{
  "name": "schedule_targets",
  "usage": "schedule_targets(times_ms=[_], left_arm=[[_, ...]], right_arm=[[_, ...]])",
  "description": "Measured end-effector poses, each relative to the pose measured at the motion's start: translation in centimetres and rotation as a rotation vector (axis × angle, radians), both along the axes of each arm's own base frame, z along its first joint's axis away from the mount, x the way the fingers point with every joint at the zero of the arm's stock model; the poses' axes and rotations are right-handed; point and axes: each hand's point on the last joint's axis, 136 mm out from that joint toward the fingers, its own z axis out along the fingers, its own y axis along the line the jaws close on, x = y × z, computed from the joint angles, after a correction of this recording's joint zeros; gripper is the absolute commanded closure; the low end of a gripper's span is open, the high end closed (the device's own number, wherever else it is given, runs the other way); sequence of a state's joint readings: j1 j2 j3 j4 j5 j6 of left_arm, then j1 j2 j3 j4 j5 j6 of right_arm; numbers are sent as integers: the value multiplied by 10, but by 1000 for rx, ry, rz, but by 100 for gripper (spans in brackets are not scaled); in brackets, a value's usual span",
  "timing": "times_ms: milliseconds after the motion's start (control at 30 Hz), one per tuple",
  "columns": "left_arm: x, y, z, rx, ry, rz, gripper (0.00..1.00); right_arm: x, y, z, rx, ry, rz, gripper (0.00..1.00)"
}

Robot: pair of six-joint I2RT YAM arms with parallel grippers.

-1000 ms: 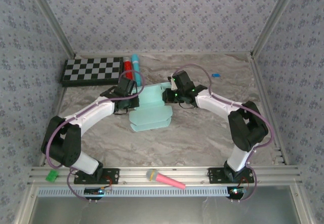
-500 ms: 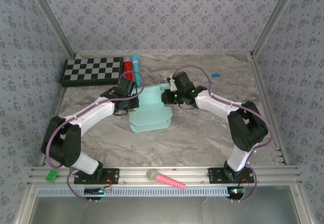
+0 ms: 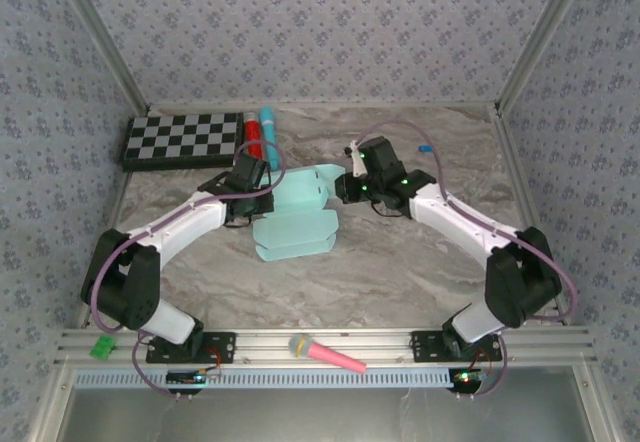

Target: Fold the paper box

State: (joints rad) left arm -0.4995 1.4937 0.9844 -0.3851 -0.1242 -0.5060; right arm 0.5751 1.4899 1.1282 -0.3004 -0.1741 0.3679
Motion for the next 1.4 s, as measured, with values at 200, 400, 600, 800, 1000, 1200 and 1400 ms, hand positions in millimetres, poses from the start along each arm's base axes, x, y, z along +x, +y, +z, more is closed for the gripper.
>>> schedule_targets(times_ms=[200,400,600,800,1000,1200,1400], left_arm=[[1,-1,1,22,-13,-46,100],[6,-11,14,4,-66,-120,100],[8,-20,24,-21,-101,-172,100],[7,-23,24,-32,-100,-192,100],[8,-26,27,-47,-111,-199,100],[9,-27,27,-48,-113,-199,100],[9,-26,28,-47,-114,-198,100]], right_arm=[[13,-46,10,-44,-40,-85,84],[29,-88,-1,-90,-37,-147,77],[31,-93,-15,-86,-39,-87,72],[35,-75,-20,-44,-64,22,70],[31,-55,-17,-12,-105,128,69],[22,-35,-20,8,-110,224,68],[13,-21,-23,17,-108,289,68]])
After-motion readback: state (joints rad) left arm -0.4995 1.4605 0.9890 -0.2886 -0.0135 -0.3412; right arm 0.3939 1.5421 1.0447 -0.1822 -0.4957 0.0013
